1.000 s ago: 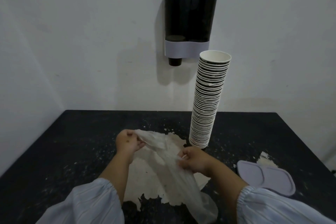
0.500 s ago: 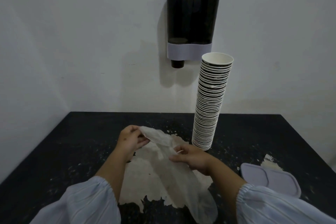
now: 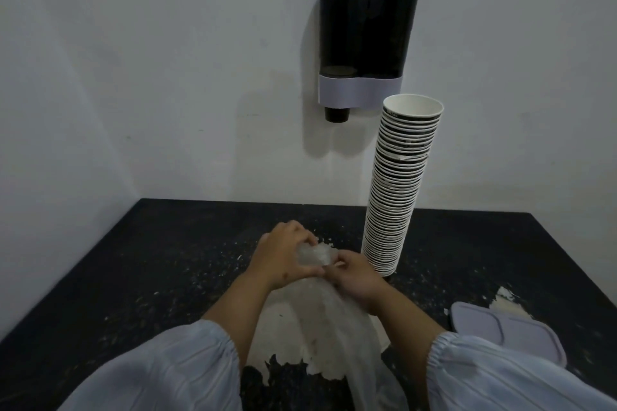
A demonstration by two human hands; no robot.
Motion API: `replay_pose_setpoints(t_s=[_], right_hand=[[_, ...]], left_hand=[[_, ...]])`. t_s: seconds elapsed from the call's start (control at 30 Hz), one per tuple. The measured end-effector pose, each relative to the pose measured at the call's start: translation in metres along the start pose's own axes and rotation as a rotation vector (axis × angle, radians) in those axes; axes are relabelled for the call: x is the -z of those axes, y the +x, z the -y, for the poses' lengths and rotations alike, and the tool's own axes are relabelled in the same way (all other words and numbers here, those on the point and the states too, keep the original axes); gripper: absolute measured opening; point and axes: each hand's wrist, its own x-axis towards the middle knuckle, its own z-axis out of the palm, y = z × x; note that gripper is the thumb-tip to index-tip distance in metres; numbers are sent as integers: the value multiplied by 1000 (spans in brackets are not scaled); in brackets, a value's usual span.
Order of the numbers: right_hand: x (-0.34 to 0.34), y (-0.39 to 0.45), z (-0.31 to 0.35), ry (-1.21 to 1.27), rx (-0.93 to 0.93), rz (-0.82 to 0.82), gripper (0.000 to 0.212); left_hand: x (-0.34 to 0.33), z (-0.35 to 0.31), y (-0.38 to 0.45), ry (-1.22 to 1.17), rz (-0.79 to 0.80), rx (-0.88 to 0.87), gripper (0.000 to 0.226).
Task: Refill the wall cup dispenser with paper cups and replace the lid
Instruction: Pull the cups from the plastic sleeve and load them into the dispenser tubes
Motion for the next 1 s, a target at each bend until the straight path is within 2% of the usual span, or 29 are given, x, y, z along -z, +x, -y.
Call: replay_pose_setpoints(t_s=[0.07, 0.13, 0.23, 0.33, 0.43, 0.57, 0.73, 0.83, 0.9, 0.93, 1.0], right_hand=[[1, -2, 2, -50, 32, 22, 27], [3, -1, 1, -92, 50, 30, 22], [9, -1, 2, -121, 56, 32, 18], [13, -1, -1, -201, 54, 55, 8], [15, -2, -9, -242, 46, 56, 25], [19, -5, -17, -227, 44, 72, 28], [19, -4, -18, -197, 21, 100, 29], [17, -2, -23, -152, -24, 106, 29], [17, -3, -22, -35, -76, 119, 14], [16, -4, -20, 20, -93, 130, 4], [15, -1, -17, 95, -120, 118, 24]], left_hand=[[-2, -2, 3, 111, 43, 10, 43], [-3, -1, 3, 110, 26, 26, 35], [1, 1, 3, -46, -12, 107, 25], [9, 5, 5, -199, -59, 204, 28], [20, 15, 8, -303, -182, 331, 28], [29, 35, 8, -408, -296, 524, 26], [30, 61, 4, -732, -445, 792, 21], [33, 67, -4, -999, -337, 915, 27], [35, 65, -8, -1232, -167, 910, 43], [36, 62, -11, -1265, -85, 886, 50], [32, 55, -14, -1205, 51, 851, 54]])
